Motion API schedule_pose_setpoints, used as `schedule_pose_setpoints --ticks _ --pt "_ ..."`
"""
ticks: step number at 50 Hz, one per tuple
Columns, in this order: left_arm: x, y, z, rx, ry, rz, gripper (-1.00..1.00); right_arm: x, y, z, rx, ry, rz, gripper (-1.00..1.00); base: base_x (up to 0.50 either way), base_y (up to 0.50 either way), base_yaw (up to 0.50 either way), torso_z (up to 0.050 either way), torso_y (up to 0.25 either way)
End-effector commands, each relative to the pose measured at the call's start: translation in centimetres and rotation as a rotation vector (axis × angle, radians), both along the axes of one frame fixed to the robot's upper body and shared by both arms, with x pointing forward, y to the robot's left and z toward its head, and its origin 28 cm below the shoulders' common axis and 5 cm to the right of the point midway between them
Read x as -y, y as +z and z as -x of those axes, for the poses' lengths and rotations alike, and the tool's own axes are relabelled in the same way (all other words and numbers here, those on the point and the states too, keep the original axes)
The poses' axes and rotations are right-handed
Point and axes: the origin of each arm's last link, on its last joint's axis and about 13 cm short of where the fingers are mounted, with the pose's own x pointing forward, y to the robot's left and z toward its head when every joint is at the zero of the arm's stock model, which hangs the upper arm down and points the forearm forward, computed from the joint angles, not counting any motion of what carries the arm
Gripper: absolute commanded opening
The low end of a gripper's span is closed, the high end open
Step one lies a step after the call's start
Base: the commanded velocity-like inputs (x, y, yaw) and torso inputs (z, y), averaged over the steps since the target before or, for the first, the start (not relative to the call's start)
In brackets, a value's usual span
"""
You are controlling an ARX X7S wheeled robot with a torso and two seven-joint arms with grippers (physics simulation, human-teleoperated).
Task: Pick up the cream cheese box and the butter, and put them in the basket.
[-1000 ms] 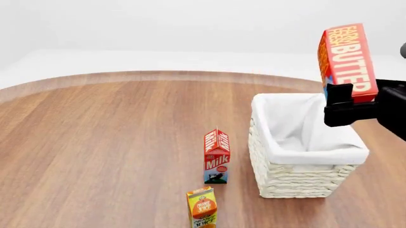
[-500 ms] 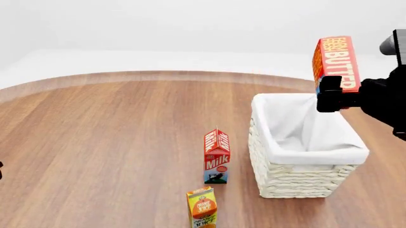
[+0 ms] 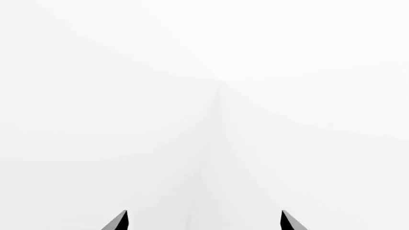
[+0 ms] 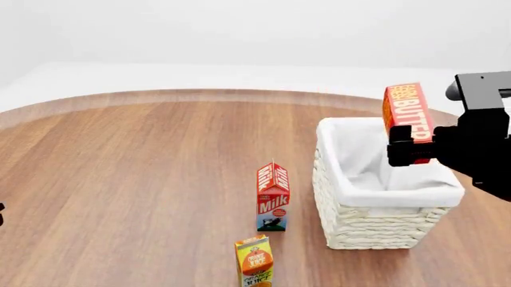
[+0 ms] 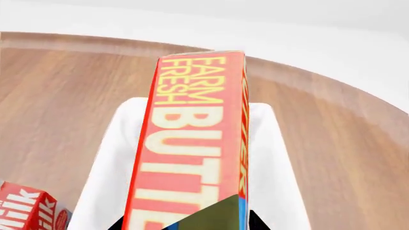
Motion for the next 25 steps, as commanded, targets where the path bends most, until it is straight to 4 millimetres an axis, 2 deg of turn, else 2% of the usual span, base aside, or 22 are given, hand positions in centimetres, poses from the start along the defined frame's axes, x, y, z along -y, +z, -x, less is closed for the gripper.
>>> schedule_pose_setpoints --ticks 1,25 --pt "-0.2 0.0 0.1 -0.003 0.011 -0.009 1.00 0.2 0.3 -0.5 0.042 0.010 0.006 -1.00 0.00 0.00 0.00 0.000 0.000" --pt "-0.1 0.0 0.0 -0.005 0.006 -0.010 1.00 -0.8 -1.9 -2.1 -0.020 0.045 0.018 -1.00 0.00 0.00 0.00 0.000 0.001"
